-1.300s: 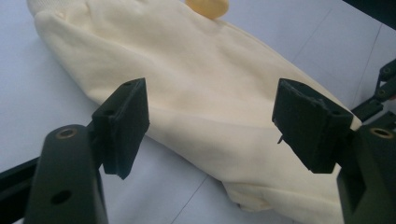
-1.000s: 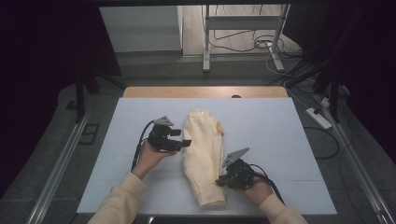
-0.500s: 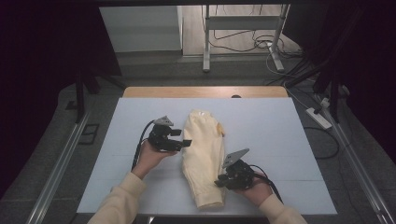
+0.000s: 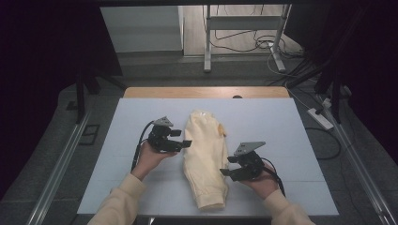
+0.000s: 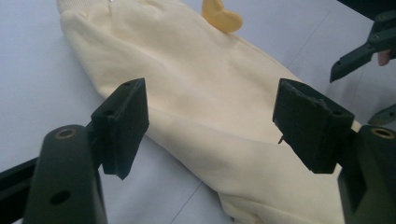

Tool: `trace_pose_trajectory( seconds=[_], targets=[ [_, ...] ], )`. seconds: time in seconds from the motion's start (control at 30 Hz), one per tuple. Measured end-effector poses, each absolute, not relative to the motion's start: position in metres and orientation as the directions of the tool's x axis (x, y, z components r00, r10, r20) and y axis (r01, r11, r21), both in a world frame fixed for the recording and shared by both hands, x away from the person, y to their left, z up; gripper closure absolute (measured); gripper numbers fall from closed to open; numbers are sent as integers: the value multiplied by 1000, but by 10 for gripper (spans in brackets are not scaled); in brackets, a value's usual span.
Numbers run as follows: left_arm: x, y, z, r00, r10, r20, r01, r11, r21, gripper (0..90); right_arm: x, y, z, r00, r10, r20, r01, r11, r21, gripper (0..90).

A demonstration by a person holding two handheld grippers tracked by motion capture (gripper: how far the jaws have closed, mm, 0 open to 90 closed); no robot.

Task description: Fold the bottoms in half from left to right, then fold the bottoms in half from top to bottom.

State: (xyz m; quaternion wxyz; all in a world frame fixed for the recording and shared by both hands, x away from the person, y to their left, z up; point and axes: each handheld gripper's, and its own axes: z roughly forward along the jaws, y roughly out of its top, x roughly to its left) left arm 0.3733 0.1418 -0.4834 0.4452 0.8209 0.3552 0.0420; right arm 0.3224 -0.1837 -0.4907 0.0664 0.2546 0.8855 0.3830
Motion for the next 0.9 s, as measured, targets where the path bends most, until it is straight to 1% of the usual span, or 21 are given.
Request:
trace_pose_trajectory(
  seconds=[0.2, 0.43, 0.53, 0.67, 0.9],
  targets=[
    [371, 143, -482, 744, 622, -244, 544, -353, 762, 266, 327, -184, -488, -852, 519, 64, 398, 564, 724, 378],
    [368, 145, -480, 742, 627, -237, 540, -350, 765, 263, 333, -187, -484, -841, 538, 59, 400, 544, 738, 376],
    [368, 145, -478, 742, 632, -225, 535, -354, 767, 263, 340, -185, -482, -831, 555, 32, 392, 545, 741, 375],
    [369, 145, -479, 740, 634, -225, 536, -355, 766, 262, 352, -181, -481, -823, 566, 53, 412, 530, 741, 372],
    [370, 143, -480, 739, 636, -223, 539, -360, 761, 257, 357, -180, -478, -817, 574, 59, 418, 518, 747, 372]
  ],
)
